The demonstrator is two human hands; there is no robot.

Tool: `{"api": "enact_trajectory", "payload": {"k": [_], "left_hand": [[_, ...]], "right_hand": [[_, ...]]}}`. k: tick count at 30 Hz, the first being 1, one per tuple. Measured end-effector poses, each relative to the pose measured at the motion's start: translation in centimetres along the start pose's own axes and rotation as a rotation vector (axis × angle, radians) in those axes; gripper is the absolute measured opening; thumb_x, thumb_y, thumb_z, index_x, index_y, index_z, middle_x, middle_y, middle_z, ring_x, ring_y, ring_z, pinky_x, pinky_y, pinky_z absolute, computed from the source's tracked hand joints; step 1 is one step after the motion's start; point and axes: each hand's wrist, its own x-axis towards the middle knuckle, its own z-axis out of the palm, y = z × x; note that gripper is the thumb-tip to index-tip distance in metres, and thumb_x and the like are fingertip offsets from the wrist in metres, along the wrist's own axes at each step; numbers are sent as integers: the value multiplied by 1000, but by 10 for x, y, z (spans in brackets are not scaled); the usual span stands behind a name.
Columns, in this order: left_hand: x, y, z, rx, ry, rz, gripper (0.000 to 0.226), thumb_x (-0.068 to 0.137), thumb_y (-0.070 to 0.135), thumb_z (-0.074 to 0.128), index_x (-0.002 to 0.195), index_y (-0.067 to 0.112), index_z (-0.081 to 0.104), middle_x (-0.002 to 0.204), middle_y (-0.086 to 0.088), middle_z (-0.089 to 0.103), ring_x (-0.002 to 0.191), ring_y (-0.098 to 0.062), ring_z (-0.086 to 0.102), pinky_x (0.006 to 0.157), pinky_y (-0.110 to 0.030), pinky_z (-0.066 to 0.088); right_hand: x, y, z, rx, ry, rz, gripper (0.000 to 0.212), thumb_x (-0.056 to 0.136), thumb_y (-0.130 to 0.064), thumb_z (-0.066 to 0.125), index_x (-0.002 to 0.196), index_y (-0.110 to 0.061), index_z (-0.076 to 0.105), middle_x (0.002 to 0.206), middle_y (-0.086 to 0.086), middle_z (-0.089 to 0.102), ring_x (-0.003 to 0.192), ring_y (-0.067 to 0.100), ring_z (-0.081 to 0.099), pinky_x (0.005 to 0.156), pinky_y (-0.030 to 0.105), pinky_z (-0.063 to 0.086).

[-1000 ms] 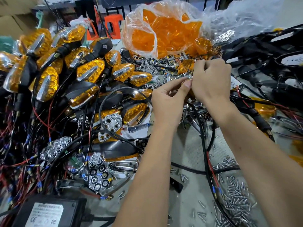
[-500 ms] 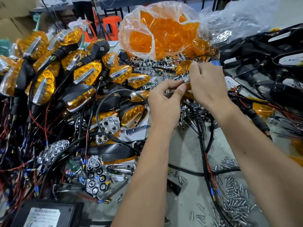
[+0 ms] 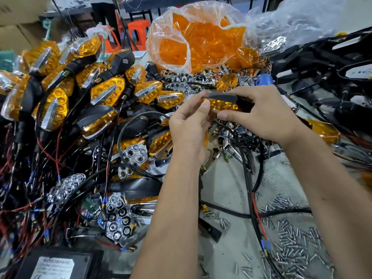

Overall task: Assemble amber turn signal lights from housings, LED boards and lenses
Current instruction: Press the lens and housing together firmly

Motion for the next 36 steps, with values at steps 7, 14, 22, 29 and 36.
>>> {"api": "enact_trajectory", "payload": {"k": [7, 14, 22, 29, 36], "left_hand": [[-1, 0, 2, -58, 36, -118, 16, 97, 20, 71, 90, 8, 77, 93, -17, 75, 74, -22, 72, 70, -29, 63], [2, -4, 6, -30, 113, -76, 17, 98, 11, 69, 92, -4, 73, 74, -13, 71, 55, -17, 66, 56, -26, 59], [2, 0, 3, 82, 85, -58, 19, 102, 17, 64, 90, 6, 74, 77, -9, 76, 70, -19, 74, 60, -30, 60], [4, 0, 1, 327, -72, -64, 44, 100, 46, 63, 74, 11, 67, 63, -8, 66, 49, -15, 56, 45, -23, 45], [7, 0, -11, 309, -182, -9, 19, 101, 17, 64, 90, 9, 78, 70, -4, 72, 64, -18, 69, 62, -26, 60]], "right_hand": [[-1, 1, 4, -73, 30, -57, 43, 84, -45, 83, 121, -26, 73, 89, -22, 70, 76, 4, 62, 73, 20, 44], [2, -3, 9, -257, -3, -76, 39, 84, -51, 80, 111, -29, 64, 82, -17, 60, 73, 11, 55, 67, 32, 38], [1, -12, 10, -418, 20, -127, 37, 83, -45, 79, 103, -26, 55, 82, -8, 64, 75, 24, 59, 60, 37, 45], [-4, -16, 8, -440, 210, -191, 26, 80, -32, 72, 100, -27, 55, 90, -9, 66, 81, 23, 60, 62, 44, 52], [-1, -17, -3, 88, -60, 180, 40, 92, -68, 54, 95, -29, 61, 85, -7, 60, 73, 8, 55, 70, 34, 47]]}}
